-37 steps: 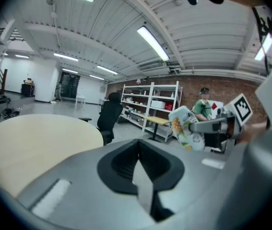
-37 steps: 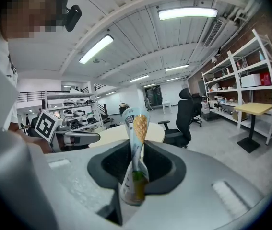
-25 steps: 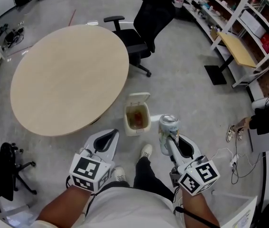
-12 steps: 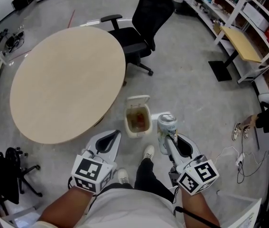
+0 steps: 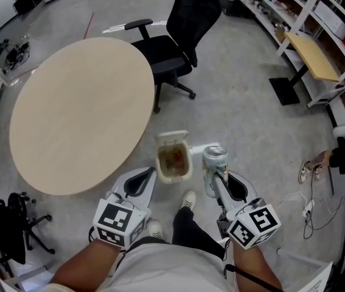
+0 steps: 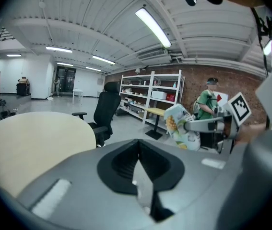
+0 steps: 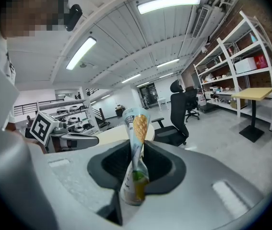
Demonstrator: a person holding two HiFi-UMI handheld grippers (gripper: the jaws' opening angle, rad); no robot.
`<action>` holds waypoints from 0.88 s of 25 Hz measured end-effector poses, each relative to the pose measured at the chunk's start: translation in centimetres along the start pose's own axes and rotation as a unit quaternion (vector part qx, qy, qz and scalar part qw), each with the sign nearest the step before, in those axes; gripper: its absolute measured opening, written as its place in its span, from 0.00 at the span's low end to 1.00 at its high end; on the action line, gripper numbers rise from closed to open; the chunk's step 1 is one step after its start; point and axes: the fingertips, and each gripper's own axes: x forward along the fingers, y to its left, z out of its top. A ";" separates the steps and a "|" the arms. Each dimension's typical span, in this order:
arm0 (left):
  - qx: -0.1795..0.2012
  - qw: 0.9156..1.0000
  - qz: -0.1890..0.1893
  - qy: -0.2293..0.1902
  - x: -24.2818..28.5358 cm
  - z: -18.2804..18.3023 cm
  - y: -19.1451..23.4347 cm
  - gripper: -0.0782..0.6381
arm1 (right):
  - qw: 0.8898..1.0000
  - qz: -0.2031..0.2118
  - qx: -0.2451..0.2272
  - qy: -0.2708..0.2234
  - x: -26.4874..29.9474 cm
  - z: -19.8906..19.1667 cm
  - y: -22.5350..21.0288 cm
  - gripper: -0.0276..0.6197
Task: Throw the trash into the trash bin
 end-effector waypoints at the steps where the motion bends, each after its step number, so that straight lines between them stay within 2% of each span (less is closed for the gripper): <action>1: -0.001 1.000 0.002 -0.001 0.4 0.3 0.1 0.12 | 1.000 0.002 -0.001 0.000 0.3 0.3 -0.4 0.17; 11: -0.011 0.999 0.038 0.005 5.1 1.8 1.7 0.12 | 0.999 0.027 -0.003 0.026 3.4 1.2 -4.2 0.17; 18: -0.023 0.997 0.074 0.019 7.6 0.4 1.7 0.12 | 0.996 0.055 -0.008 0.068 5.9 -1.0 -6.7 0.17; 22: -0.036 0.996 0.072 0.033 8.6 -1.5 1.4 0.12 | 0.993 0.061 -0.002 0.097 7.6 -3.3 -7.1 0.17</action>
